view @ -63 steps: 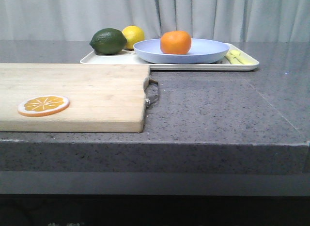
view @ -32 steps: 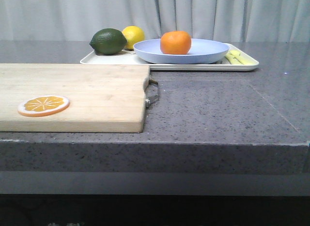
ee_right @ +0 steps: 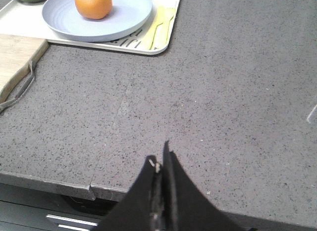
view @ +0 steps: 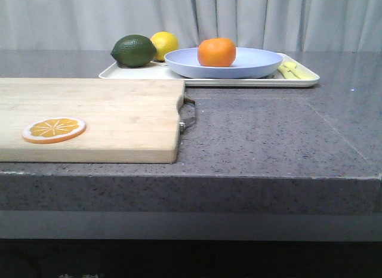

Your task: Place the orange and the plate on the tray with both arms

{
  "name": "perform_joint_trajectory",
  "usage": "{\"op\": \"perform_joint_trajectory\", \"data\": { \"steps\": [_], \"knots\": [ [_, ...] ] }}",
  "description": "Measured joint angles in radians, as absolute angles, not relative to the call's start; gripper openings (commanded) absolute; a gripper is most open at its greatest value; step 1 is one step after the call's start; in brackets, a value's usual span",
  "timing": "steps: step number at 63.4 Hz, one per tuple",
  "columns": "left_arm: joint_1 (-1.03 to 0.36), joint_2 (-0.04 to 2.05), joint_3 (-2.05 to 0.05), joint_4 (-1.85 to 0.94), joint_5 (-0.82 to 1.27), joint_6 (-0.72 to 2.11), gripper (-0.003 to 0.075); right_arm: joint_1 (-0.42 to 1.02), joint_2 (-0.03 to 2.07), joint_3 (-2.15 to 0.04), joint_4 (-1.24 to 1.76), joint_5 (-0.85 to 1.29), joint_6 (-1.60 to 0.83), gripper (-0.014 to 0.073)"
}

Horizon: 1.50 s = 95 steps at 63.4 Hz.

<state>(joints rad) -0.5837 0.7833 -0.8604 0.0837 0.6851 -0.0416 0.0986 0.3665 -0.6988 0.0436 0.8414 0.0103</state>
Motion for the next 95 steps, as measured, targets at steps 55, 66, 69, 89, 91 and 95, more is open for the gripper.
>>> {"op": "perform_joint_trajectory", "data": {
  "steps": [55,66,69,89,91,95],
  "knots": [
    [-0.352,0.470,-0.567,0.046,0.501,-0.042,-0.0018,0.099,0.366,-0.699,0.044,0.841,0.010,-0.0068],
    [-0.201,0.244,-0.328,0.016,0.322,-0.042,-0.0018,0.099,0.366,-0.699,0.044,0.839,0.010,-0.0068],
    [-0.173,0.187,-0.273,0.009,0.289,-0.042,-0.0018,0.099,0.366,-0.699,0.044,0.839,0.010,-0.0068],
    [-0.091,-0.004,-0.007,-0.056,0.129,-0.042,-0.0018,0.099,0.366,-0.699,0.044,0.839,0.010,-0.0068],
    [-0.091,-0.004,0.001,-0.058,0.118,-0.042,-0.0018,0.099,0.366,-0.699,0.046,0.839,0.010,-0.0068],
    [-0.089,-0.004,0.001,-0.059,0.089,-0.042,-0.0018,0.099,0.366,-0.699,0.046,0.839,0.010,-0.0068]
  ]
}}
